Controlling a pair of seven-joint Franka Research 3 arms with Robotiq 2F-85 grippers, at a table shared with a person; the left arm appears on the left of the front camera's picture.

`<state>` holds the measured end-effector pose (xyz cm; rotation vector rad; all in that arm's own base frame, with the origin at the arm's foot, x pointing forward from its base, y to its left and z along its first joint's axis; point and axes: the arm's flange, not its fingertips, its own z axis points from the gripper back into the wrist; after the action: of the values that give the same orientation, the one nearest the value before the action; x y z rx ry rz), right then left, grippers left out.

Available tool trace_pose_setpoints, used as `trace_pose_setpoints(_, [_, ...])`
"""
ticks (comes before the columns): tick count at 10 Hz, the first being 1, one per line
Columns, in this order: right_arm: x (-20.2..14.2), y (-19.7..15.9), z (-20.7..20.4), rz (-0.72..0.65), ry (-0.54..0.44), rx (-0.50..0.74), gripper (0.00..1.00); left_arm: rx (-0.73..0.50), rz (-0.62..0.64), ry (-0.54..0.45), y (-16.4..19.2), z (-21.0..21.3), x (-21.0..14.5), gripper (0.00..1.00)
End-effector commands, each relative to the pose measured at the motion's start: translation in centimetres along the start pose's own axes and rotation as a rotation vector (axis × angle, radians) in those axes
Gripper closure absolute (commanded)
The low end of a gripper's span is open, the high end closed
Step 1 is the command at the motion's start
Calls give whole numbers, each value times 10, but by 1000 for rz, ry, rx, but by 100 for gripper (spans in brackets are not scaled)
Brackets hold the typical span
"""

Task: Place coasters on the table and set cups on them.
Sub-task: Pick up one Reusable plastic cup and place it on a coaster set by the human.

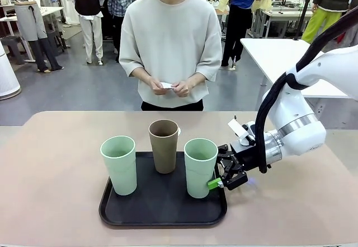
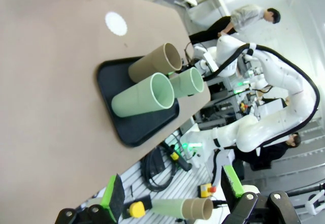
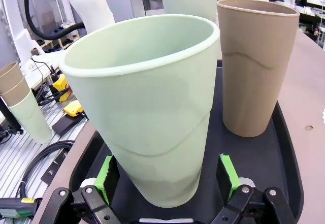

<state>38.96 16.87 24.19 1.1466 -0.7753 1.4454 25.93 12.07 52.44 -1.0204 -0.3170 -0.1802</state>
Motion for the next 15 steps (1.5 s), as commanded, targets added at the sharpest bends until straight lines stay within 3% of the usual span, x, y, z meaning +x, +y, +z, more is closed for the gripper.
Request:
trace_pose_setpoints(1, [4, 1, -4, -13, 3, 23, 0, -14, -1, -2, -1, 2, -1, 0])
trace_pose_setpoints(9, [11, -5, -21, -21, -31, 54, 0, -14, -1, -2, -1, 2, -1, 0])
trace_pose_setpoints(12, [8, -7, -23, -11, -46, 85, 92, -14, -1, -2, -1, 2, -1, 0])
trace_pose_setpoints(13, [8, -8, -22, -14, -43, 86, 100, -14, -1, -2, -1, 2, -1, 0])
trace_pose_setpoints(15, [7, -8, -21, -21, -47, 84, 100, -14, -1, -2, -1, 2, -1, 0])
